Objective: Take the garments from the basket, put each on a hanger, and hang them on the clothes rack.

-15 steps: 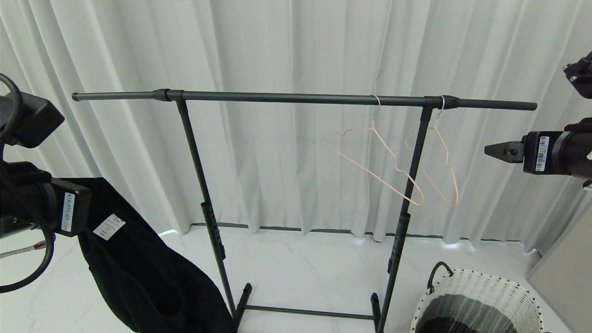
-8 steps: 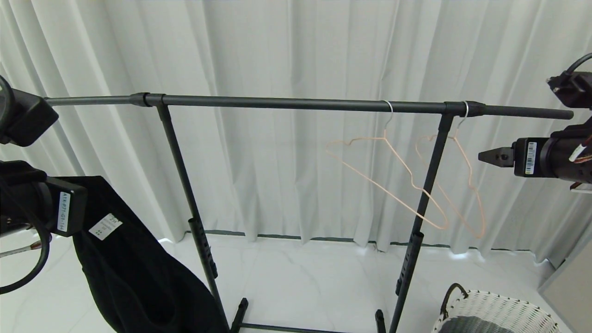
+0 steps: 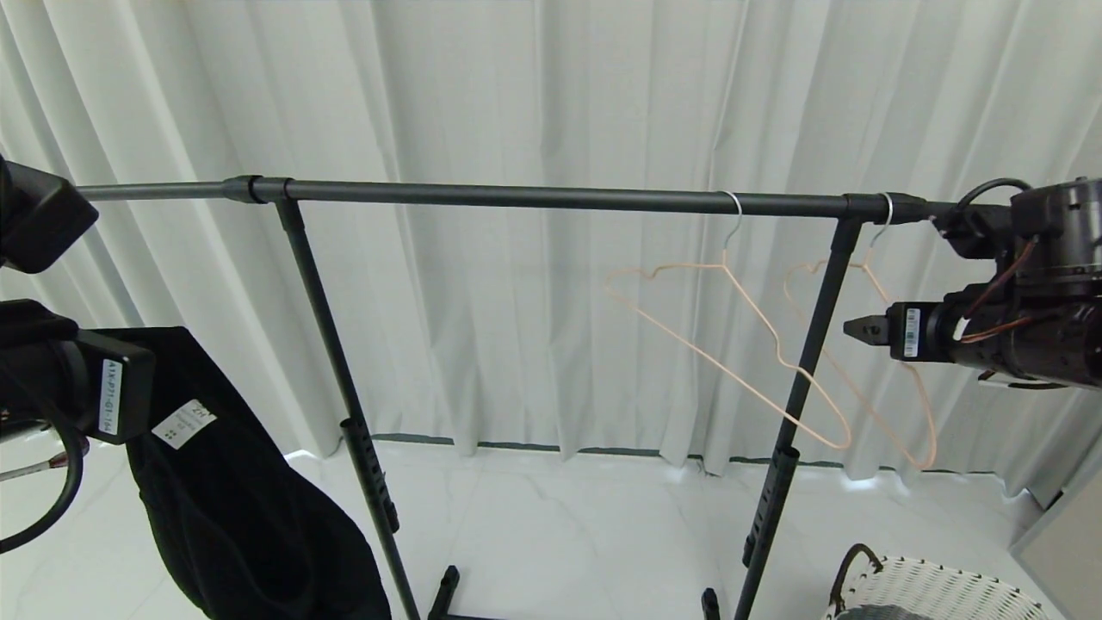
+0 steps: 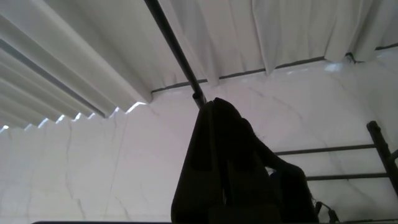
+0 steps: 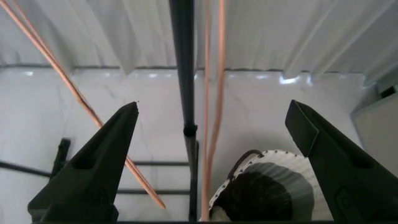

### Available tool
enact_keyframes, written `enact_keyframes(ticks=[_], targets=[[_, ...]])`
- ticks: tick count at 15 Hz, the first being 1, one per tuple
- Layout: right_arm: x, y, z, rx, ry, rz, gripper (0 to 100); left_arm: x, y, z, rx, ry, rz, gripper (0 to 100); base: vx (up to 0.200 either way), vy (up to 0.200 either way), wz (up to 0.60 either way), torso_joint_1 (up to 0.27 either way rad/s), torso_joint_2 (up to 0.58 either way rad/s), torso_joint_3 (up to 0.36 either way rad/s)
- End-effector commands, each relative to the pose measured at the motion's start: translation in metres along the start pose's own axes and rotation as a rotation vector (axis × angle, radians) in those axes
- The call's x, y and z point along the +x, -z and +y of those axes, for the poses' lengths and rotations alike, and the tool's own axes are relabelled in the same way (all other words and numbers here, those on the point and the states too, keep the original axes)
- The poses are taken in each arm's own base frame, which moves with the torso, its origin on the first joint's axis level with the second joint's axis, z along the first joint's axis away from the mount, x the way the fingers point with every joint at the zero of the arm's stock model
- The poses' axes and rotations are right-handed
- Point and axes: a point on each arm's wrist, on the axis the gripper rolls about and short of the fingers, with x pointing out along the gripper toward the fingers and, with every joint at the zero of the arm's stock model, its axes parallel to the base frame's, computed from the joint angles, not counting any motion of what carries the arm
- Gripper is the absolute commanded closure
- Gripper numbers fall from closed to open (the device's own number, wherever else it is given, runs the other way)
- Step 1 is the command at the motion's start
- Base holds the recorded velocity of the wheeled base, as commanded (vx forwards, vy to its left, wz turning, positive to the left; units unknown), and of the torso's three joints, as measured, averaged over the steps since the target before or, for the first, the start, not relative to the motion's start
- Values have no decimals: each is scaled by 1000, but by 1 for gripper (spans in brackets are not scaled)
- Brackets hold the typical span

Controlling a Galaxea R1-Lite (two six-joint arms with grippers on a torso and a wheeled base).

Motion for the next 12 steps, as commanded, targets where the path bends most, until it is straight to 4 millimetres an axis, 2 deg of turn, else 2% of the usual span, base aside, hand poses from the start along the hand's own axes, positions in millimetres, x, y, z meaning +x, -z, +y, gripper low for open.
enact_keyframes(ticks=[1, 4, 9, 10, 12], targets=[[23, 12, -4, -9, 15, 68, 0, 0, 0, 0, 0, 0, 0, 100, 0, 0, 0, 0, 0, 0], [36, 11, -12, -21, 8, 77, 0, 1, 4, -1, 2, 4, 13, 100, 0, 0, 0, 0, 0, 0], [46, 10, -9, -23, -15, 80, 0, 2, 5, -2, 2, 5, 18, 100, 0, 0, 0, 0, 0, 0], [47, 11, -9, -27, -16, 85, 100, 2, 5, -2, 2, 5, 19, 100, 0, 0, 0, 0, 0, 0], [48, 9, -8, -27, -17, 77, 100, 2, 5, -2, 1, 6, 21, 100, 0, 0, 0, 0, 0, 0]])
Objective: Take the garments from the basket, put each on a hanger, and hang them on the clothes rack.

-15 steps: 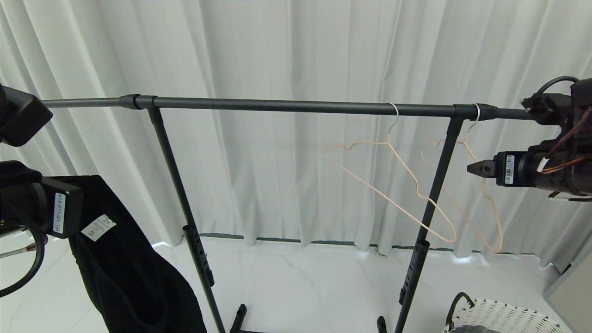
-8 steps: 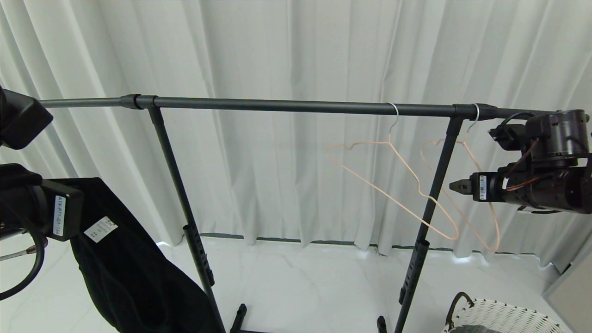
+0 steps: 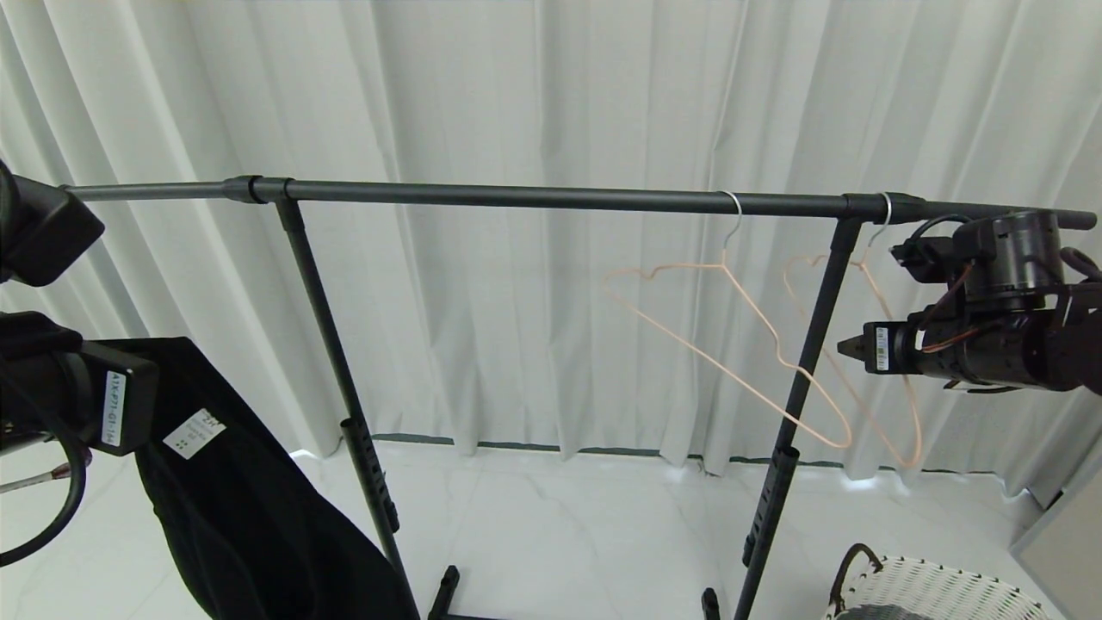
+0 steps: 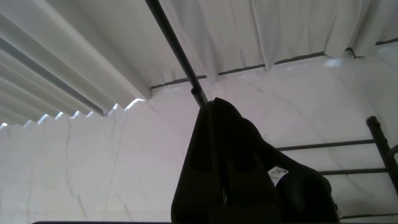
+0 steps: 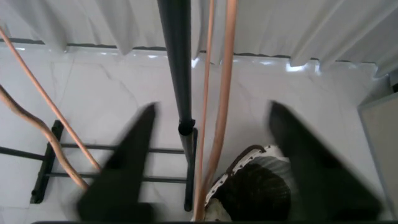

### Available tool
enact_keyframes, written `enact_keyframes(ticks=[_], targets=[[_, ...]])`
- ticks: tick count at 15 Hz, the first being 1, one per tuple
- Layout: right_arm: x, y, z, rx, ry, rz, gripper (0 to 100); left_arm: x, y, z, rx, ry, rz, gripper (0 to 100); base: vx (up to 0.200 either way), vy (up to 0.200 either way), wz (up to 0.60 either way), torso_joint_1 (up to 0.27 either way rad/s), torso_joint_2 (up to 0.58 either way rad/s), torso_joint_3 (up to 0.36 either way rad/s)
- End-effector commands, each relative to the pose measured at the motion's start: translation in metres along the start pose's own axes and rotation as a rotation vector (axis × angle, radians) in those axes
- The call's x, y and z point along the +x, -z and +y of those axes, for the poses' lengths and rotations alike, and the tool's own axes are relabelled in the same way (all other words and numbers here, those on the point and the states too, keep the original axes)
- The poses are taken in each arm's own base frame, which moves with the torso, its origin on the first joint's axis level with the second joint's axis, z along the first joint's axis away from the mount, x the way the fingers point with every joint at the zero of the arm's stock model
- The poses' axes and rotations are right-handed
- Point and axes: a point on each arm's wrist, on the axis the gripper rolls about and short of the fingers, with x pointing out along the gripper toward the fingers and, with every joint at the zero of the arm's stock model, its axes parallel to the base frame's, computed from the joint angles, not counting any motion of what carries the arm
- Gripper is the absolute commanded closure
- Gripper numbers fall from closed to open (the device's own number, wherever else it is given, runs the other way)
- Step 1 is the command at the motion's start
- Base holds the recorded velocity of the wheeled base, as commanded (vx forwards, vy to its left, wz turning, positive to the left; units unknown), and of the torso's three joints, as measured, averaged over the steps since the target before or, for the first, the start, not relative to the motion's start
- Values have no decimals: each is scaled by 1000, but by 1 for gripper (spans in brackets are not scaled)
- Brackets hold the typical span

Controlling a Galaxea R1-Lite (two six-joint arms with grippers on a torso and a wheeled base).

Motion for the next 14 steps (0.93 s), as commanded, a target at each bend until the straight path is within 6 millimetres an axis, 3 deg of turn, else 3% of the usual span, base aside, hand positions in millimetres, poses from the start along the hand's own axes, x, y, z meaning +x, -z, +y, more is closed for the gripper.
enact_keyframes(ticks=[1, 6, 14], targets=[[1, -2, 1, 1, -1, -5, 100, 1, 1, 0, 0, 1, 5, 100, 0, 0, 0, 0, 0, 0], [-9, -9, 0, 9, 0, -41, 100, 1, 2, -1, 0, 2, 7, 100, 0, 0, 0, 0, 0, 0], [-52, -14, -7, 8, 31, -129, 100, -9, 13, -3, 1, 2, 8, 100, 0, 0, 0, 0, 0, 0]])
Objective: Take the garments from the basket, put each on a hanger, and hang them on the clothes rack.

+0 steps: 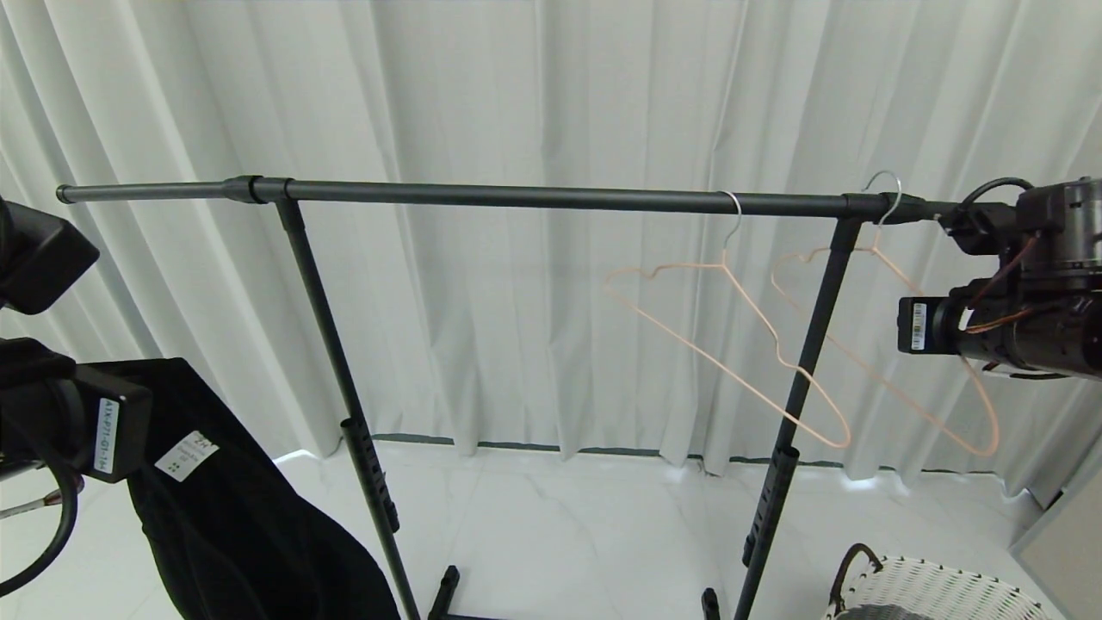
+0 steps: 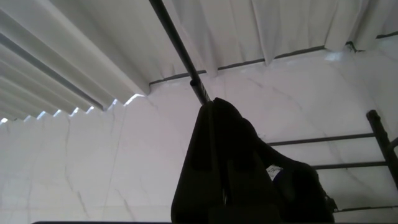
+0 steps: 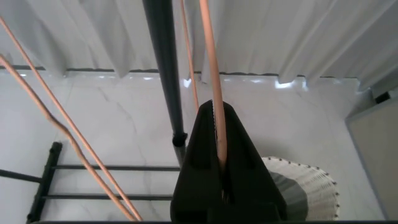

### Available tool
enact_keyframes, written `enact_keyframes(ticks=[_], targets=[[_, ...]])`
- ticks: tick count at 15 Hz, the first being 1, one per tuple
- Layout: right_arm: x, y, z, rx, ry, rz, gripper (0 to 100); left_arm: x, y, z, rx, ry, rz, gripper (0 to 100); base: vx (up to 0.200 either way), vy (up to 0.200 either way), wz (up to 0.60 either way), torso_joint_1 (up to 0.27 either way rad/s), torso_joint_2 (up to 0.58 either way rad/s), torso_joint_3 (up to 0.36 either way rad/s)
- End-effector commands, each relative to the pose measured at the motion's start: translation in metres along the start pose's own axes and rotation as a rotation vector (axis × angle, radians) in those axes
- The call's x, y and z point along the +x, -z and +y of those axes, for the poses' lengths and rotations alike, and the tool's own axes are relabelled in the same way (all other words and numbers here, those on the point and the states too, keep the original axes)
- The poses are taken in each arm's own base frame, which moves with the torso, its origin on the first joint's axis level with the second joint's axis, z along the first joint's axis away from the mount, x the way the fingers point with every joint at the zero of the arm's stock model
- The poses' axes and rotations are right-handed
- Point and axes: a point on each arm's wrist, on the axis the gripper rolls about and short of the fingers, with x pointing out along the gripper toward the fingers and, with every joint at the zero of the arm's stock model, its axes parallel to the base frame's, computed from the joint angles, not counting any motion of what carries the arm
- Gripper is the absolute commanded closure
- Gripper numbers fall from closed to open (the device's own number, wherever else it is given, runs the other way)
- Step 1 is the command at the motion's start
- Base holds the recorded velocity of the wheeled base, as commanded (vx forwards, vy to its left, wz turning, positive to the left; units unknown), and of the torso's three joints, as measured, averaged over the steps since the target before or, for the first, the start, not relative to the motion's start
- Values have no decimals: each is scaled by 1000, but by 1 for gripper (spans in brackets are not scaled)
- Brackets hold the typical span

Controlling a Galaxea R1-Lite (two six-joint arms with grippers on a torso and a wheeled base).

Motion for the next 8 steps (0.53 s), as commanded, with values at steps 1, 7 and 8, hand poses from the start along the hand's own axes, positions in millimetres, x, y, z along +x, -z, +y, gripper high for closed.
enact_keyframes(ticks=[1, 7, 8], targets=[[-19, 0, -4, -6, 4, -30, 100, -5, 2, 0, -1, -4, -10, 100, 0, 0, 0, 0, 0, 0], [-54, 9, -10, -16, -6, -95, 100, 4, 1, -1, -8, -24, -71, 100, 0, 0, 0, 0, 0, 0], [-62, 14, -13, -34, -4, -101, 100, 3, 3, -1, -8, -23, -72, 100, 0, 0, 0, 0, 0, 0]])
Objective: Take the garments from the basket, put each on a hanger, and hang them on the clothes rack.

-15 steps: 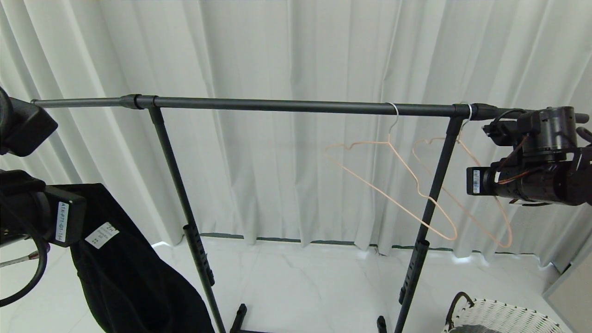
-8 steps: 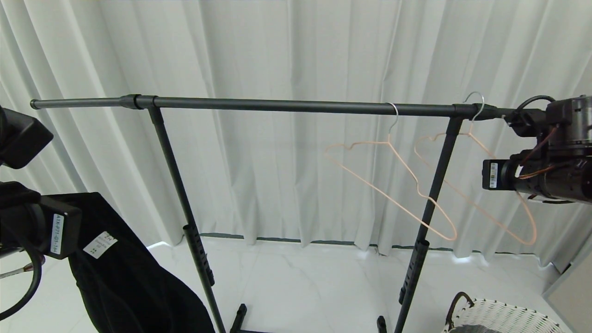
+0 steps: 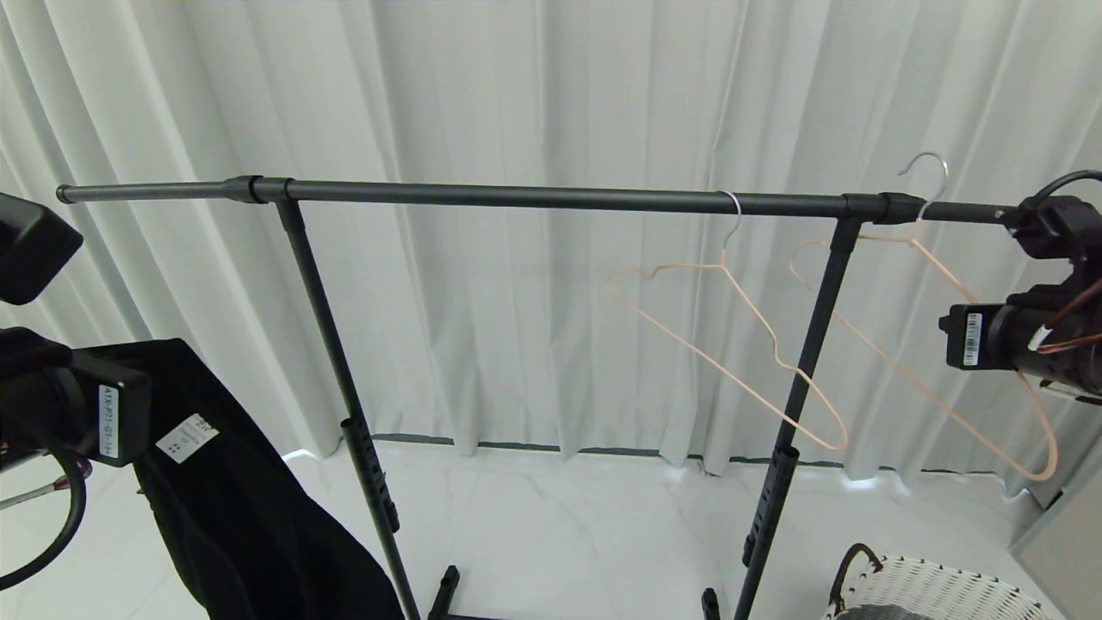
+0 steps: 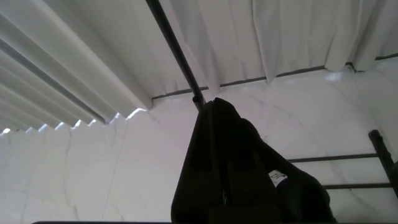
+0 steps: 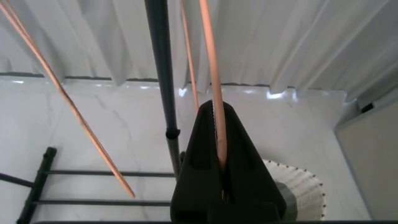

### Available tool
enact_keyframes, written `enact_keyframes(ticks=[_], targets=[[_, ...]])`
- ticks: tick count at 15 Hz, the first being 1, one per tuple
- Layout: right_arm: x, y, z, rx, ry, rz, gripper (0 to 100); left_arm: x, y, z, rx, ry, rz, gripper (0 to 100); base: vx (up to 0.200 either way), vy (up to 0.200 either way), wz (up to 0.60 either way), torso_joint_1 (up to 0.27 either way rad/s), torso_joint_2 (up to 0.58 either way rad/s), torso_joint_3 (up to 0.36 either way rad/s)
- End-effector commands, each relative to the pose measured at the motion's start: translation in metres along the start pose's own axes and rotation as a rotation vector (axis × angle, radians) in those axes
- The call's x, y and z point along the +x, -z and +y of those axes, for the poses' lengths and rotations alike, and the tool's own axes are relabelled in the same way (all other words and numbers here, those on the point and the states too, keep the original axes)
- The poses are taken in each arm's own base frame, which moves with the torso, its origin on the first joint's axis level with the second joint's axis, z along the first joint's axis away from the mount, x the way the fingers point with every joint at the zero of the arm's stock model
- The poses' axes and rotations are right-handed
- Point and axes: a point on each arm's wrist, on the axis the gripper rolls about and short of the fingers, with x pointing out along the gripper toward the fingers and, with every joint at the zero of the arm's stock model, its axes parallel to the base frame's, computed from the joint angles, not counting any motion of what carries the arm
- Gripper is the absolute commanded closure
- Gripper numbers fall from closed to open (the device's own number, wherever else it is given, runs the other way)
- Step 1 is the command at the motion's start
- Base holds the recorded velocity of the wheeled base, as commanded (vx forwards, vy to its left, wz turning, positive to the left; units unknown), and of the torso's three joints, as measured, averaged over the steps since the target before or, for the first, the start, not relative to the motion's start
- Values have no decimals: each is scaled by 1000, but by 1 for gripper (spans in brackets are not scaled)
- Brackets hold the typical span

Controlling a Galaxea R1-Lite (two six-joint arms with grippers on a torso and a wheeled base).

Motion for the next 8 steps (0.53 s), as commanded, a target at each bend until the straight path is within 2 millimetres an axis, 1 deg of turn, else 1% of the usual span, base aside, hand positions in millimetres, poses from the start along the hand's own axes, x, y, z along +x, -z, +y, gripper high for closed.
enact_keyframes(ticks=[1, 2, 3, 4, 5, 6, 8], targets=[[-24, 6, -6, -15, -4, -32, 100, 1, 3, -1, 2, 3, 11, 100, 0, 0, 0, 0, 0, 0], [-33, 11, -8, -20, -5, -36, 100, 0, 2, -1, 1, 3, 8, 100, 0, 0, 0, 0, 0, 0], [-37, 13, -9, -21, -6, -39, 100, 1, 2, -1, 2, 2, 5, 100, 0, 0, 0, 0, 0, 0], [-47, 17, -12, -26, -6, -50, 100, 1, 2, -1, 3, 1, 7, 100, 0, 0, 0, 0, 0, 0], [-50, 18, -13, -31, -8, -53, 100, 1, 2, -1, 3, 1, 7, 100, 0, 0, 0, 0, 0, 0], [-59, 21, -15, -48, -8, -66, 100, 0, 2, -1, 2, 0, 4, 100, -200, 0, 0, 2, 2, 2], [-67, 25, -17, -59, -9, -72, 100, 0, 2, -1, 2, -1, 2, 100, -200, 0, 0, 10, 5, 0]])
